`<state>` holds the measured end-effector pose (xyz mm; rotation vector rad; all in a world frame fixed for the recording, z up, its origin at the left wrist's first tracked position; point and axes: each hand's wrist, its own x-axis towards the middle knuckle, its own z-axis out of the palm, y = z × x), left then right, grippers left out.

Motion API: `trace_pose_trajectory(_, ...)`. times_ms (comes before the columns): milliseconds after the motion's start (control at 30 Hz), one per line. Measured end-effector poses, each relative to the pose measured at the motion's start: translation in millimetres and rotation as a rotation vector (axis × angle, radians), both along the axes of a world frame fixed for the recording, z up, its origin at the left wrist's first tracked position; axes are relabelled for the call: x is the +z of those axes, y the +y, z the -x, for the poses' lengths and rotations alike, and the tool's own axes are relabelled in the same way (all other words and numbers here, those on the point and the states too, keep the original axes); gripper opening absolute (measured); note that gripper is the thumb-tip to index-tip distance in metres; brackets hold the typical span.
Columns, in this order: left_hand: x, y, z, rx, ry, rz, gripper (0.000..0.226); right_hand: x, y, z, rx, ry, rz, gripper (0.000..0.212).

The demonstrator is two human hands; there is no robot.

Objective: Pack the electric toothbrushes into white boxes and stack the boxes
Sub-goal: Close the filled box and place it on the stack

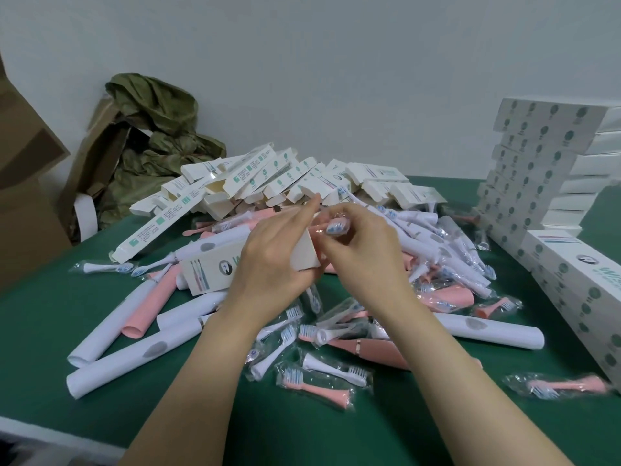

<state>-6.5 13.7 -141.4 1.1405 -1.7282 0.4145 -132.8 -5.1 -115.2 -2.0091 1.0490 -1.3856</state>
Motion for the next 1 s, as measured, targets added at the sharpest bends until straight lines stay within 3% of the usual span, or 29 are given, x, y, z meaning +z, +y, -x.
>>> trace_pose_trajectory(100, 1.1, 2.0, -1.2, 0.01, 0.066, -0.019, 0.066, -4.2, 4.9, -2.6, 0.121, 0.101, 0.031, 0.031)
trace_pose_trajectory(200, 0.4, 1.6, -2.7, 0.032, 0.051, -0.009, 0.066, -8.5, 5.2, -1.6, 0.104, -0.011, -0.002, 0.039)
trace_pose_trajectory(367, -3.7, -2.1, -3.9, 0.034, -0.023, -0.004, 0.081, -9.7, 2.5, -1.4, 0.022, -0.302, -0.018, 0.021)
trace_pose_trajectory(500, -2.2, -2.5, -1.5, 0.013, 0.0, 0.02, 0.061, -16.1, 5.9, -5.7, -0.018, -0.127, 0.166, 0.006)
trace_pose_trajectory(600, -2.0, -2.7, -4.9, 0.024, -0.013, 0.029, 0.055, -19.9, 7.7, -7.9, 0.095, 0.08, 0.147, 0.036)
trace_pose_trajectory(667, -1.1, -1.7, -6.8, 0.035, 0.018, 0.021, 0.059, -17.8, 5.9, -6.0, 0.095, 0.073, 0.14, 0.037)
trace_pose_trajectory(800, -1.4, -1.3, -5.2, 0.041, 0.019, 0.039, 0.073, -14.2, -2.5, 1.8, -0.056, -0.159, 0.232, 0.015)
trace_pose_trajectory(1000, 2.5, 1.2, -0.4, 0.036, 0.036, 0.047, 0.061, -21.1, -1.2, -3.6, 0.047, 0.13, 0.313, 0.031)
